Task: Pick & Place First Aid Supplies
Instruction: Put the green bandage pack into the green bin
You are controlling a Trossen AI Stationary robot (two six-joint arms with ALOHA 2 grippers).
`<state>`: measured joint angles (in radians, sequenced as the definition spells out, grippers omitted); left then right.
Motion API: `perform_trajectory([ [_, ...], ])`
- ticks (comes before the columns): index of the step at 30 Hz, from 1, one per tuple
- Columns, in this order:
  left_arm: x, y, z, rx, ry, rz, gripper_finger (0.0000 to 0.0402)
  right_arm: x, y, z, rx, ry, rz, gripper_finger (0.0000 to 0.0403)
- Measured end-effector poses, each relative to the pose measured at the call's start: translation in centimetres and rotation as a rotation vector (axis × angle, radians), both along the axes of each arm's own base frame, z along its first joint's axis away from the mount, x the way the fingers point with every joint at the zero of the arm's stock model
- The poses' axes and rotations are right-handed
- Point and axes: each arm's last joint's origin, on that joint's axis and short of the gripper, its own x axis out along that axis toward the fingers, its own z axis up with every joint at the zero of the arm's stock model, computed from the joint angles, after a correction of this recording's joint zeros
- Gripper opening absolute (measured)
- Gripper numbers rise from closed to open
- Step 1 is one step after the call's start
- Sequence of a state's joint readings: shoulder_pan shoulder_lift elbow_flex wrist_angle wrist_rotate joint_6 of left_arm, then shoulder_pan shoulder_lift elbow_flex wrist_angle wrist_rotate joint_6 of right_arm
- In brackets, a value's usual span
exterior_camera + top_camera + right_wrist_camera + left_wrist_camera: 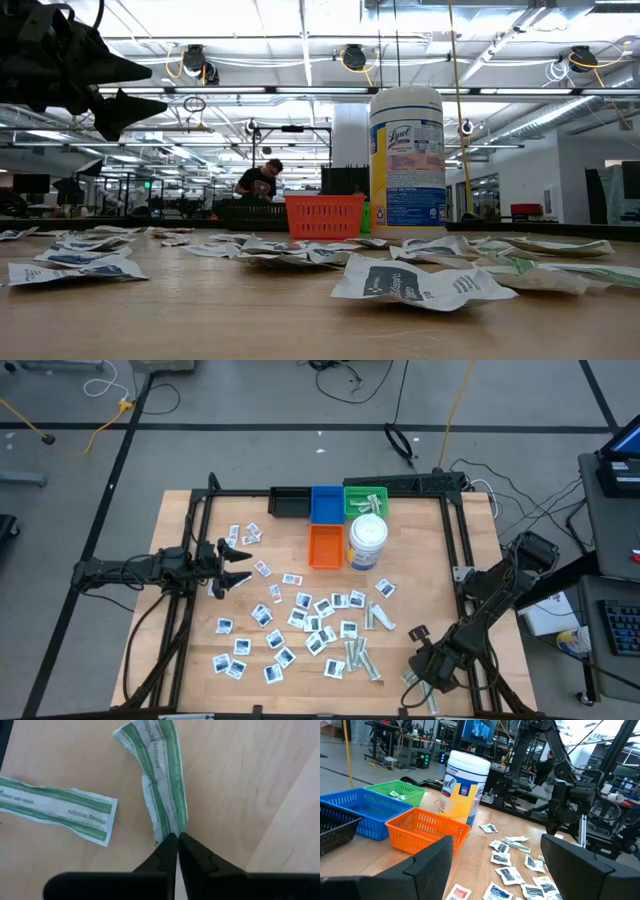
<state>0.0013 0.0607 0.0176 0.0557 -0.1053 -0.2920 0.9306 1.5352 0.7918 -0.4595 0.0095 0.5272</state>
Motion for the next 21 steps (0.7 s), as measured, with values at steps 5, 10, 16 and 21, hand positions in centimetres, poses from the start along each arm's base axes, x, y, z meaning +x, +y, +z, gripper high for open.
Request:
perform_trajectory([
  [5,0.0,0.0,0.0,0.0,0.0,0.0,0.0306,0.0,-0.1,0.2,0.013,0.002,-0.025,0.0002],
  [10,0.0,0.0,0.0,0.0,0.0,0.0,0.0306,0.0,-1.0,2.0,0.056,-0.023,-0.052,0.0001],
  [16,0.0,0.0,0.0,0.0,0.0,0.0,0.0306,-0.2,-3.6,4.6,0.077,-0.025,-0.139,0.0001],
  [21,0.0,0.0,0.0,0.0,0.0,0.0,0.0306,-0.5,-6.0,6.0,0.075,0.009,-0.194,0.0001],
])
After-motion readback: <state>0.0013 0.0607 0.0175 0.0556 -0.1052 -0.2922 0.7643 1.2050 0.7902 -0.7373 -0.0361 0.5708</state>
